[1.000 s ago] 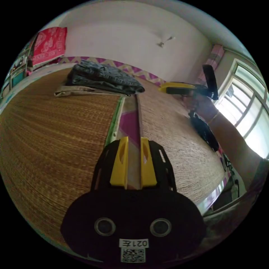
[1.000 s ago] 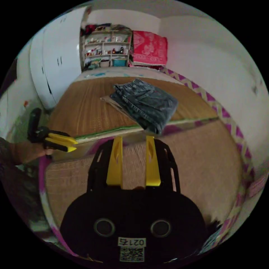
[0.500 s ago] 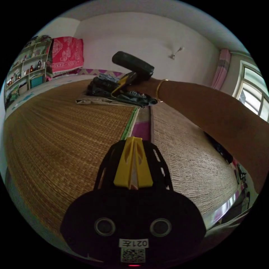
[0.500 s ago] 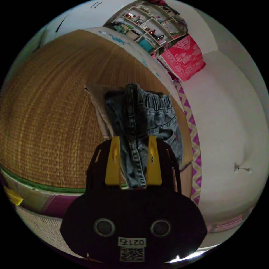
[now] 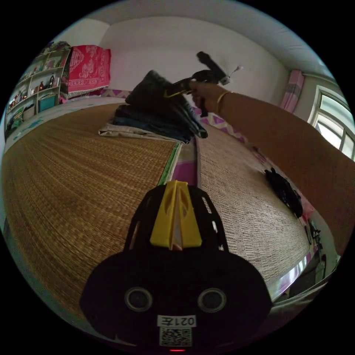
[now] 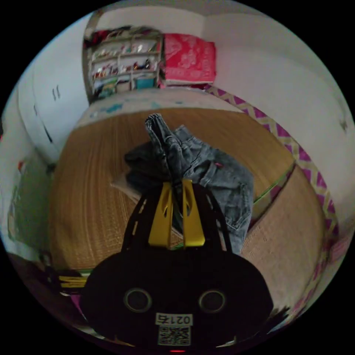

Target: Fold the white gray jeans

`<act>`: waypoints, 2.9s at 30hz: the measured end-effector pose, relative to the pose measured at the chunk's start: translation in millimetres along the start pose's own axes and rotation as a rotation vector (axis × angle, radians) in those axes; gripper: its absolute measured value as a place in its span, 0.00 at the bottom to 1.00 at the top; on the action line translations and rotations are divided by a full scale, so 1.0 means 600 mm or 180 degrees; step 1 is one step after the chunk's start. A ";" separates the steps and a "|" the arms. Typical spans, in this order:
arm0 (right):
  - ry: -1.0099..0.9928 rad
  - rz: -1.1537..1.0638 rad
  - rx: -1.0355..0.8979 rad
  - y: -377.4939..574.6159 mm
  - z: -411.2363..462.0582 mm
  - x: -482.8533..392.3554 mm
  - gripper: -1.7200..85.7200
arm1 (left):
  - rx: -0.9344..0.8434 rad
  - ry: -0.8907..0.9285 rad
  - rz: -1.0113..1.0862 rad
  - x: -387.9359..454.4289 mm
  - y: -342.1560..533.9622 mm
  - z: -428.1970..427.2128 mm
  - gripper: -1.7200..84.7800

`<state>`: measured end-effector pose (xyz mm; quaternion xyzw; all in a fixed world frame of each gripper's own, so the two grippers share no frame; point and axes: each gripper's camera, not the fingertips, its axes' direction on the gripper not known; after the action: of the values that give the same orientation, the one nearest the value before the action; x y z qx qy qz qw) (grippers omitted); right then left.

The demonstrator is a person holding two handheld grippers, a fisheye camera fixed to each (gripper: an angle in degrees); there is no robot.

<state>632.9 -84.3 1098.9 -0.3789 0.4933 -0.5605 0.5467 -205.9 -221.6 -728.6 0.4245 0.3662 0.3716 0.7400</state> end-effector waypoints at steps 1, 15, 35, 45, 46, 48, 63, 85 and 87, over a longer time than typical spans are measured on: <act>-0.0069 0.0207 0.0103 0.001 -0.038 0.030 0.05 | -0.0006 -0.0012 0.0012 0.003 0.002 -0.002 0.01; 0.1199 -0.0564 -0.0145 0.249 -0.437 -0.050 0.04 | -0.0229 0.0352 0.0613 0.082 0.021 -0.022 0.01; 0.0833 -0.0378 -0.0033 0.712 -0.321 -0.302 0.16 | -0.0673 0.0870 0.0307 0.118 0.139 -0.127 0.01; -0.0042 0.1064 0.0730 0.821 -0.503 -0.037 0.05 | -0.0561 0.0698 0.0475 0.168 0.133 -0.150 0.01; 0.0098 0.1275 0.1001 0.872 -0.572 0.005 0.05 | -0.0587 0.0734 0.0483 0.173 0.130 -0.146 0.01; 0.0291 0.1644 0.1359 0.966 -0.667 0.064 0.05 | -0.0623 0.0783 0.0519 0.187 0.125 -0.138 0.01; 0.0872 0.3155 0.1361 1.471 -0.769 0.187 0.08 | -0.0753 0.1381 0.2221 0.518 0.087 -0.016 0.14; 0.1368 0.2054 -0.0557 1.255 -0.511 0.214 0.02 | -0.0596 0.1100 0.1495 0.455 -0.043 -0.002 0.04; 0.1203 0.2152 -0.0474 1.263 -0.516 0.225 0.02 | -0.0295 0.0963 0.1303 0.371 -0.086 -0.062 0.03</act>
<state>500.0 -110.7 280.1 -0.1239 0.7215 -0.3715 0.5711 -124.2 -35.1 -839.2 0.3950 0.3618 0.5893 0.6048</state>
